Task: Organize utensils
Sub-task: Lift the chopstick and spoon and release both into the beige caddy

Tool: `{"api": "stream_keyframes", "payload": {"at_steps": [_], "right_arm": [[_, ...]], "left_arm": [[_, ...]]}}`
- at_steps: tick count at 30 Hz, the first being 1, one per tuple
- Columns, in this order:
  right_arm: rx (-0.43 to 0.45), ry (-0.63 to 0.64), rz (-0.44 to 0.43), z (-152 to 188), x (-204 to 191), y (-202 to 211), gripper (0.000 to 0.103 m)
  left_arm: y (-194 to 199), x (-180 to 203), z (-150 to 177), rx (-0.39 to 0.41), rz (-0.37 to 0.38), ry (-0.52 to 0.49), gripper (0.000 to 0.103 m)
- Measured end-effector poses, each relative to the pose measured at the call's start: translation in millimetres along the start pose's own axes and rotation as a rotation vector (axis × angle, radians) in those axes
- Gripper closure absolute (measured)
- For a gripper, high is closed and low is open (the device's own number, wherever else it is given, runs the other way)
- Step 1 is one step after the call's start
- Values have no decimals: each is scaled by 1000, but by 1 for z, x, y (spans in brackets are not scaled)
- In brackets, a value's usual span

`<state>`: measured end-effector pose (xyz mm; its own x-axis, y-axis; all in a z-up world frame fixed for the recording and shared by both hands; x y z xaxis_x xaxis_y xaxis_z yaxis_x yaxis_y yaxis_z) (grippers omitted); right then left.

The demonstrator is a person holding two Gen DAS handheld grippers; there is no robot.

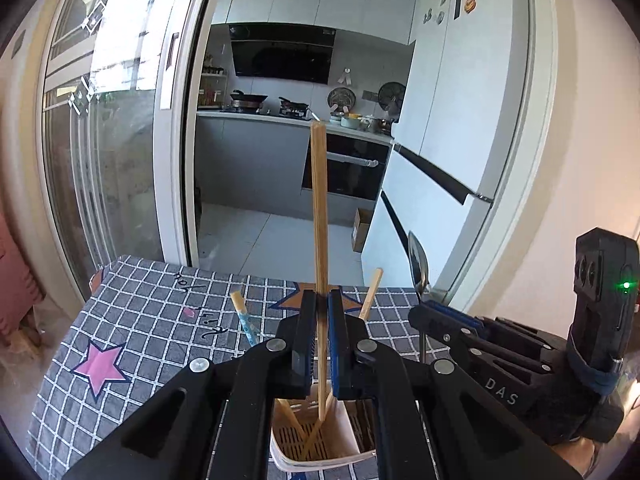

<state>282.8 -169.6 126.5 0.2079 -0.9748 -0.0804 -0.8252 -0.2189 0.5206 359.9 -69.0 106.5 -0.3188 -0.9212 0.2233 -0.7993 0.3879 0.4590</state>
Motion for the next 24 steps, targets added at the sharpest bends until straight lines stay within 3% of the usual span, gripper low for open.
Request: {"api": "stream_keyframes", "payload": {"at_steps": [9,16,24], "right_arm": [[119,132,87,26,-5,-30,91],[115,178,117,53,-4,-38,90],[71,225,121,74,-8,-39,90]], "left_arm": [[-34,-6,35,-39,-14,9,67],[-45,-11,65,-75,-45,2,67],[-30,-16,77,-51,-104,-36,67]]}}
Point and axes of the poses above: each gripper's, at about its wrist camera, not at the fingertips, and y roughly against the way its jaws point, x to its right, z to its underside, the point moved 6 cm from there along -y, roughly the way its jaws point, and after that the axes turned 5 degrees about z, right-handed, at the moved point
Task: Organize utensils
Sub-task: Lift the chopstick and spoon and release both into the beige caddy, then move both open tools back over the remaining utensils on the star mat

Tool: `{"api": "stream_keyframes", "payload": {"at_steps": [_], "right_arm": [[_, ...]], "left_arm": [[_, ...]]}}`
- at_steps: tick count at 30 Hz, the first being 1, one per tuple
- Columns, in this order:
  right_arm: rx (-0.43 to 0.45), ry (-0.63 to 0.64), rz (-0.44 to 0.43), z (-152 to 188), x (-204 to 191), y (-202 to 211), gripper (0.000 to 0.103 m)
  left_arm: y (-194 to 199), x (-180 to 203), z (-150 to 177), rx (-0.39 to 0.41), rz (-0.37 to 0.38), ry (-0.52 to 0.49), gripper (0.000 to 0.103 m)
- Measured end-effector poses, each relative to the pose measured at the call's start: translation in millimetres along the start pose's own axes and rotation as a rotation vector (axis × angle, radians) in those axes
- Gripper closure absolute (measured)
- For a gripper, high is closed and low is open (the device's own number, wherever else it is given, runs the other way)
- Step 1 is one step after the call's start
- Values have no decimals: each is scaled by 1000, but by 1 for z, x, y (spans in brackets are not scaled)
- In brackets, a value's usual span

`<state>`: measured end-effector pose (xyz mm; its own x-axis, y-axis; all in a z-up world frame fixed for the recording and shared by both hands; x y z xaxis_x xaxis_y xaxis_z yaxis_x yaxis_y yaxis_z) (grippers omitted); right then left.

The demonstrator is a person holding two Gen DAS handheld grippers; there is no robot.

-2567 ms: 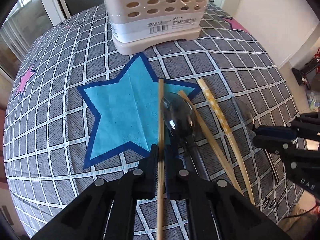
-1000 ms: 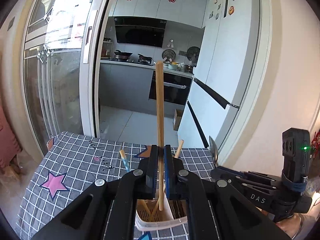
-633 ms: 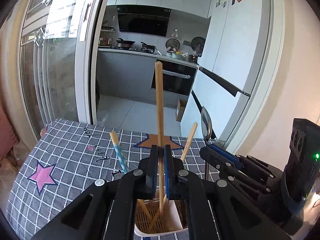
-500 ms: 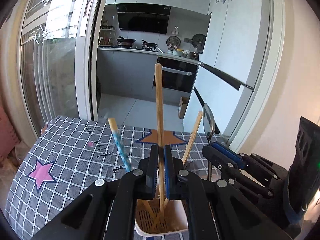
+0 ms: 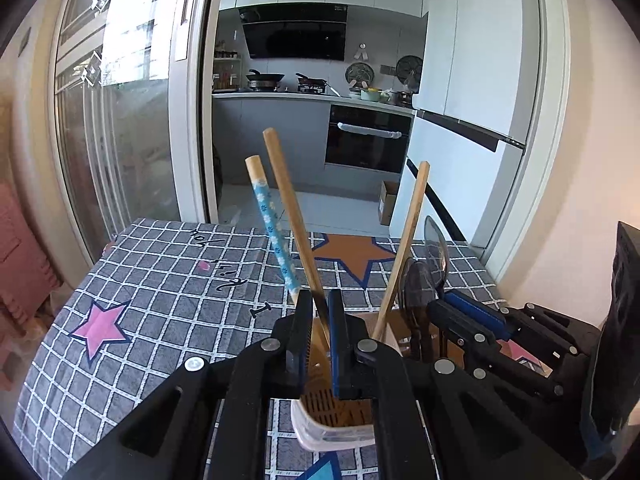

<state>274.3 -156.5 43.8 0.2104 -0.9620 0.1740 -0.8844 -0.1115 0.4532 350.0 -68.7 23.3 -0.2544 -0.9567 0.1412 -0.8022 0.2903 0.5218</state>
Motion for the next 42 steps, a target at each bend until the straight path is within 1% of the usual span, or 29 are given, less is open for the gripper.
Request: {"api": "stream_keyframes", "payload": {"at_steps": [3,4,5,6,7,8,12,18,19,20,21,23,25,28,30,31,32,33,34,37,40,42], "right_arm": [[-30,-12,-24,3,0,0,89],[-35,-10,-23,3,1,0,84],[-39,-9,-22,3,2,1,74],[-45,-12,-23,3,3,2,68],[-47,-19,-25,2,4,3,59],[-43,-27,-28,1,4,6,57],[-32,-56,-31,-4,9,22,55],[-30,-96,-34,-5,17,43,52],[-32,-108,-37,-4,19,47,51],[-34,-117,-40,-3,21,50,50],[-37,-128,-41,-1,23,53,49],[-43,-148,-43,1,26,59,48],[-51,-165,-44,3,30,63,47],[-71,-194,-47,11,34,70,45],[-87,-214,-55,16,35,74,40],[-100,-229,-65,19,36,77,33],[-114,-242,-74,23,36,79,20],[-128,-254,-82,26,36,81,16],[-144,-274,-96,31,35,84,15],[-193,-325,-111,47,34,92,0],[-224,-355,-120,66,27,105,0],[-281,-348,-110,81,20,110,0]], "left_arm": [[6,-5,2,1,-1,18,67],[6,-7,2,1,3,27,67],[6,-8,3,0,4,36,67],[6,-10,3,-4,1,44,67],[5,-10,3,-6,-1,47,67],[5,-11,2,-9,-3,52,67],[2,-13,2,-12,-14,56,67],[3,-7,1,-21,-14,21,66],[4,-6,1,-20,-18,15,55],[5,-6,1,-20,-21,11,13],[8,-6,1,-13,-34,15,0],[19,-6,-1,40,-48,19,0],[21,-5,-1,21,-48,12,0],[30,-7,2,27,-52,10,0],[43,-9,6,40,-41,13,0],[46,-9,8,38,-40,13,0],[51,-11,13,25,-41,13,0],[57,-13,19,3,-36,14,0],[61,-14,24,-10,-32,18,0],[75,-19,51,-72,-25,25,0],[88,-26,87,-141,-40,35,0],[93,-28,114,-197,-36,32,0]]}}
Point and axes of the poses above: each gripper's, at about its wrist camera, not at the fingertips, and y roughly against the way its jaws point, x to its right, z to its underside, the point moved 6 cm from there along -y, roughly the way its jaws point, and after that the axes turned 5 degrees about z, right-handed, at the moved point
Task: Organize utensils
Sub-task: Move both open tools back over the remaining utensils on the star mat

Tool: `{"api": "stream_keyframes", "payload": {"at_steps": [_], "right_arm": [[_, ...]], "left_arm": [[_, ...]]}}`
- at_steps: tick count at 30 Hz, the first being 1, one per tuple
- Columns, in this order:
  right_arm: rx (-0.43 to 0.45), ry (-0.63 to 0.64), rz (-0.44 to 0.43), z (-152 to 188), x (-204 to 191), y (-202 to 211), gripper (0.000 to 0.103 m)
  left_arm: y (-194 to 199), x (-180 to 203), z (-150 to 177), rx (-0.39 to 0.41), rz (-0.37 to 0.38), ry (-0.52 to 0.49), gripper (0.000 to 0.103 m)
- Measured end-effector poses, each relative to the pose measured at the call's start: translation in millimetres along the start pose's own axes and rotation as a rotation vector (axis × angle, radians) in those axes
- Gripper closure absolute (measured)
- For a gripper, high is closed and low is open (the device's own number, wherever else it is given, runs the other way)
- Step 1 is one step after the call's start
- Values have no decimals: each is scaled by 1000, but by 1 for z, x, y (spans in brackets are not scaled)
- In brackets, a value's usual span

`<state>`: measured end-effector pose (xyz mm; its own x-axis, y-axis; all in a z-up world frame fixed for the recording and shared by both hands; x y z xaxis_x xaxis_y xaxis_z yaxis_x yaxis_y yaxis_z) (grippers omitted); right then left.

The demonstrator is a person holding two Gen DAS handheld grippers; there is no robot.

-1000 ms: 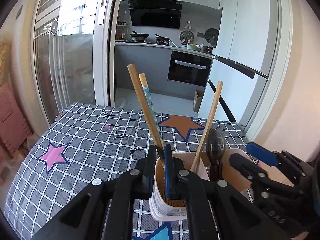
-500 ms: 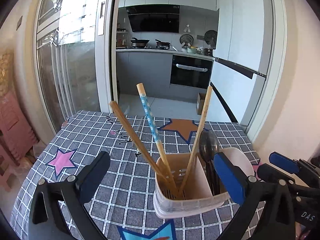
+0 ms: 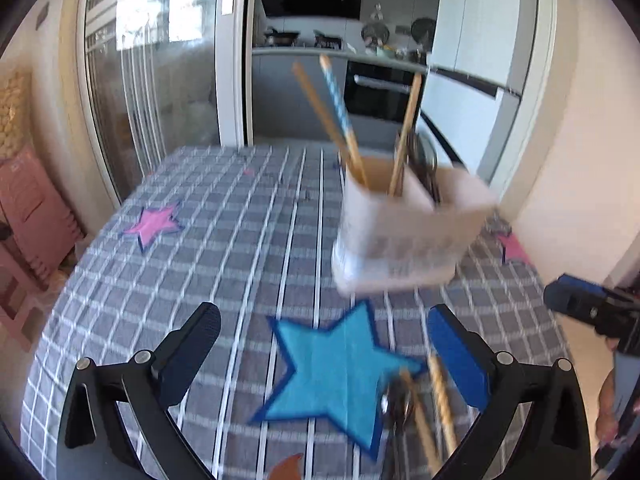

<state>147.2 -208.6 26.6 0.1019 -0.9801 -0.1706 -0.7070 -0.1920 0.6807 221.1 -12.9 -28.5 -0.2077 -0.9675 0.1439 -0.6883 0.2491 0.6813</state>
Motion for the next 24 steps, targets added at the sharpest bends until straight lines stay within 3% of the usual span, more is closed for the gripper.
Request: {"api": "stream_keyframes", "payload": {"at_steps": [5,12,17,24], "right_arm": [[-155,-1,-3,40,-7,-4,0],[-254,22,86,97,-6,-11,0],[-314,2,127,123,0,-18,0],[-335,29,175,129,2,-21,0]], "left_arm": [[-2,0,57,-80,-58,-54,0],[-8,2,112,-154,-73,-65,0],[-12,2,125,-189,-44,-55,0],[-20,9,126,-219,-3,-69,0]]}}
Point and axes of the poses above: each gripper's, at about its wrist camera, not at the fingertips, and y roughly against the way its jaws point, x to its right, z to its underside, the point moved 6 cm from there along -y, roughly the way its jaws point, and after that the axes turned 5 degrees about z, right-handed, at the moved point
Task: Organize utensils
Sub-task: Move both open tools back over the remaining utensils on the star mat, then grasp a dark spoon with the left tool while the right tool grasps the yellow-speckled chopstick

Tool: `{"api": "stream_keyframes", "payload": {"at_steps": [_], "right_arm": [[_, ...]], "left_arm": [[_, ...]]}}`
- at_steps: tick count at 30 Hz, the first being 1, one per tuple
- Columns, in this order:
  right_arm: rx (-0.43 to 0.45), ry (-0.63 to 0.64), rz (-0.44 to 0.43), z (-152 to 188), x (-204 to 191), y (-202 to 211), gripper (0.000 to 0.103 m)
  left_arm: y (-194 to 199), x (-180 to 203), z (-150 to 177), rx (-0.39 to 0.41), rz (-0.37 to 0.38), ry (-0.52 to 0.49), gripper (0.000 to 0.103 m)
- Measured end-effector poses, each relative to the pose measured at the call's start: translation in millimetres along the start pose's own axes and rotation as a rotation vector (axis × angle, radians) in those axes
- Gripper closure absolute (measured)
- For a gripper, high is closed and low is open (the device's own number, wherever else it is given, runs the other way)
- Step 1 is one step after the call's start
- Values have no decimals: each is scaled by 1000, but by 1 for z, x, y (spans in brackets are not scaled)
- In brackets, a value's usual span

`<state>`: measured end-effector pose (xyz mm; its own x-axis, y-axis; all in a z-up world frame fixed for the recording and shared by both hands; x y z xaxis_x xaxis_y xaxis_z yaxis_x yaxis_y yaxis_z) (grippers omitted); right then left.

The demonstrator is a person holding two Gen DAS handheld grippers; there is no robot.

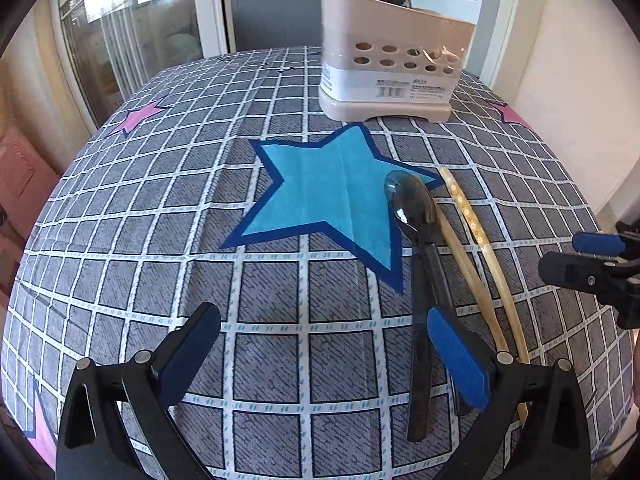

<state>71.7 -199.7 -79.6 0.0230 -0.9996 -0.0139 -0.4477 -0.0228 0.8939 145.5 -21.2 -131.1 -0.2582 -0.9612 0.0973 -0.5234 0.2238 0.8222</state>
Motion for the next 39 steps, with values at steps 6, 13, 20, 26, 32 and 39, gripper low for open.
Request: {"api": "stream_keyframes", "payload": {"at_steps": [6,13,20,26,32,39], "right_arm": [[4,2,12,-3,-1,1,0],[3,14,23,-8,-1,-1,0],[-30,37,44,-13,-6,-10,0],[-74,60,79,-21,-15,-24,0],[-134,42,108,-26,-20,-38,13],[-171,115,182,-31,-36,-43,39]], "left_arm": [[-7,6,1,-18,-10,-33,0],[-15,9,1,-47,0,-46,0],[-23,-1,-12,-50,-22,-6,0],[-28,-15,-23,-53,-59,19,0],[-33,-16,-32,-58,-54,-31,0],[-31,-9,-35,-56,-23,-133,0]]}}
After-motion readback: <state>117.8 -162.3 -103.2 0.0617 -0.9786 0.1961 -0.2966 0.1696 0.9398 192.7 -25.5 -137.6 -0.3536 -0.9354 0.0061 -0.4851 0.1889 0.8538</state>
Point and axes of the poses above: each gripper's, at about its wrist camera, not at the fingertips, and y roughly against the way its jaws point, x to its right, z to its underside, the point moved 6 cm from there along -y, roughly the way its jaws point, and after that the axes turned 5 degrees about z, right-handed, at the moved point
